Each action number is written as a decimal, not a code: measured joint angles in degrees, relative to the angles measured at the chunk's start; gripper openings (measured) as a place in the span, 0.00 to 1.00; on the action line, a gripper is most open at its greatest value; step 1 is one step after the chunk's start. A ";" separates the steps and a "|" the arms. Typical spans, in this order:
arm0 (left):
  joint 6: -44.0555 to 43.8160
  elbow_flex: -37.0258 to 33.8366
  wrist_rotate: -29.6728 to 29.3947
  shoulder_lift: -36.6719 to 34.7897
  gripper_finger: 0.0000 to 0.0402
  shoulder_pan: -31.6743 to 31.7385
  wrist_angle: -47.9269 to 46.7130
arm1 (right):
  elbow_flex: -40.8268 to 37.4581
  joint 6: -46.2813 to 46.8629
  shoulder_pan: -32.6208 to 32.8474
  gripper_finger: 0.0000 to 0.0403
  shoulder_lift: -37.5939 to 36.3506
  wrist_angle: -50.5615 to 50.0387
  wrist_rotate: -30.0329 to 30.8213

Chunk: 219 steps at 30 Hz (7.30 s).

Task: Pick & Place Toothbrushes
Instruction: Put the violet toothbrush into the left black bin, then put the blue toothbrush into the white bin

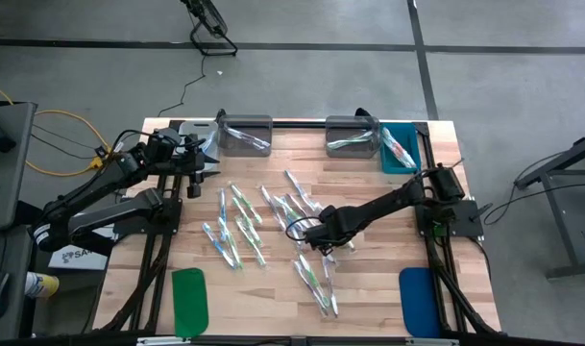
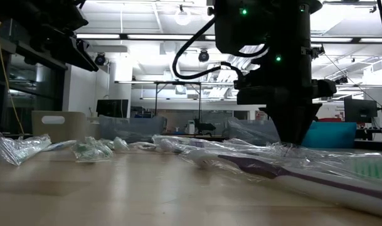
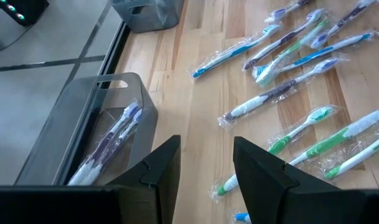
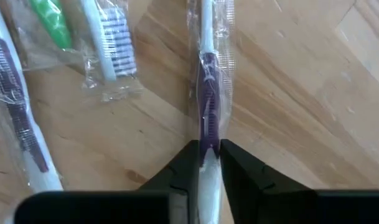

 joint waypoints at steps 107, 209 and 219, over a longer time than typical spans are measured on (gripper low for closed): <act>-24.71 -3.42 13.75 38.62 0.04 -19.28 76.75 | -21.62 -68.83 -6.44 0.09 -14.27 95.56 19.96; 8.38 -3.39 -15.27 7.73 0.16 -17.46 27.60 | -17.31 -34.96 -14.95 0.49 -14.54 54.48 11.96; 8.26 -3.39 -15.45 7.56 0.16 -17.63 27.00 | -17.31 -34.19 -15.58 0.53 -6.16 55.41 11.13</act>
